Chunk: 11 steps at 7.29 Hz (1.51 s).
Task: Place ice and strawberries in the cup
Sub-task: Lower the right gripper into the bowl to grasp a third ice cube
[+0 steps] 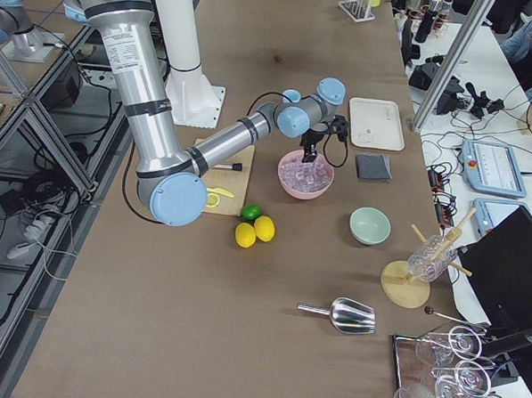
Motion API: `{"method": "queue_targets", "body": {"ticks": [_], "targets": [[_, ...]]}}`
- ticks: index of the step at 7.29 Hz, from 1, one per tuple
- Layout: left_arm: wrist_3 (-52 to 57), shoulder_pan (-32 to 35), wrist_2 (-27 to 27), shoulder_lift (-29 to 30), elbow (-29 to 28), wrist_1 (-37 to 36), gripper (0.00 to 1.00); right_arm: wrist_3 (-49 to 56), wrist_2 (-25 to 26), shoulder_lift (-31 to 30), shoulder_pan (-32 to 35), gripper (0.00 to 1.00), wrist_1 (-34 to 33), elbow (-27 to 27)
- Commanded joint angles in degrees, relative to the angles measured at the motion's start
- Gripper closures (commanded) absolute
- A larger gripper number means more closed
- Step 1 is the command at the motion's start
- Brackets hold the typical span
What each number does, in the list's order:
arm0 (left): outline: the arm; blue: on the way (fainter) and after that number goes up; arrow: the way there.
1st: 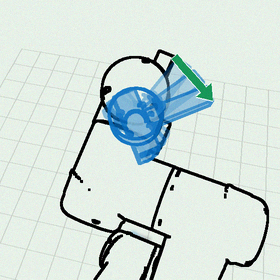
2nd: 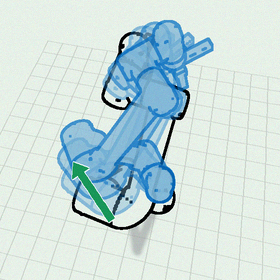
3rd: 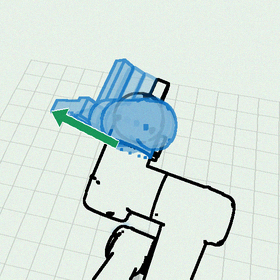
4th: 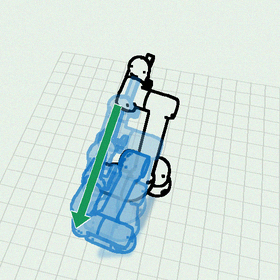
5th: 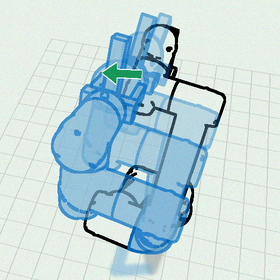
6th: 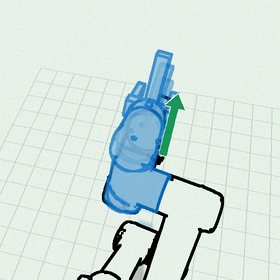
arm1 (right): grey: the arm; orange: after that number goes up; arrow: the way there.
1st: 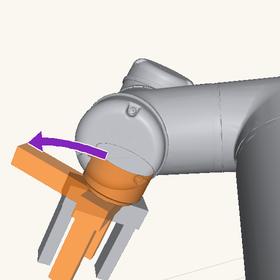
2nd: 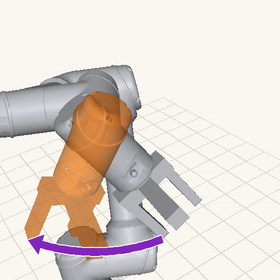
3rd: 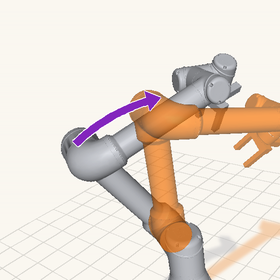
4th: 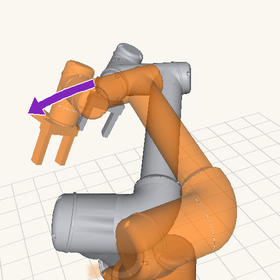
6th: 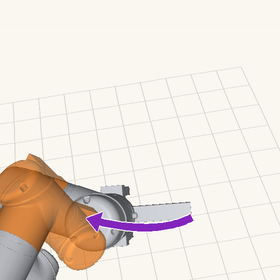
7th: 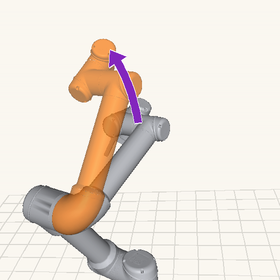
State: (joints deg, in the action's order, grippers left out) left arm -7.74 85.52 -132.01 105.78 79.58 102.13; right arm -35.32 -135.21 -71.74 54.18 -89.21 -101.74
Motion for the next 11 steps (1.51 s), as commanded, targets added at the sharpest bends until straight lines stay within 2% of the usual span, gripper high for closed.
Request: {"method": "queue_targets", "body": {"ticks": [1,3,5,8,11], "targets": [[0.0,0.0,0.0,0.0,0.0,0.0,0.02,1.8,-0.1,0.2,-0.1,0.36,0.1,2.2],[0.1,0.0,0.0,0.1,0.0,0.0,0.02,1.4,-2.6,-0.2,-0.5,0.37,3.1,4.1],[0.0,0.0,0.0,0.4,-0.1,0.0,0.02,1.3,-5.3,-0.1,-0.6,0.38,3.3,4.5],[0.0,0.0,0.0,0.6,0.0,0.0,0.02,1.7,-5.7,0.5,-0.6,0.38,3.3,5.8],[0.0,-0.1,0.0,0.6,-0.1,0.0,0.02,1.3,-5.7,1.4,-0.7,0.38,8.2,9.9]]}}
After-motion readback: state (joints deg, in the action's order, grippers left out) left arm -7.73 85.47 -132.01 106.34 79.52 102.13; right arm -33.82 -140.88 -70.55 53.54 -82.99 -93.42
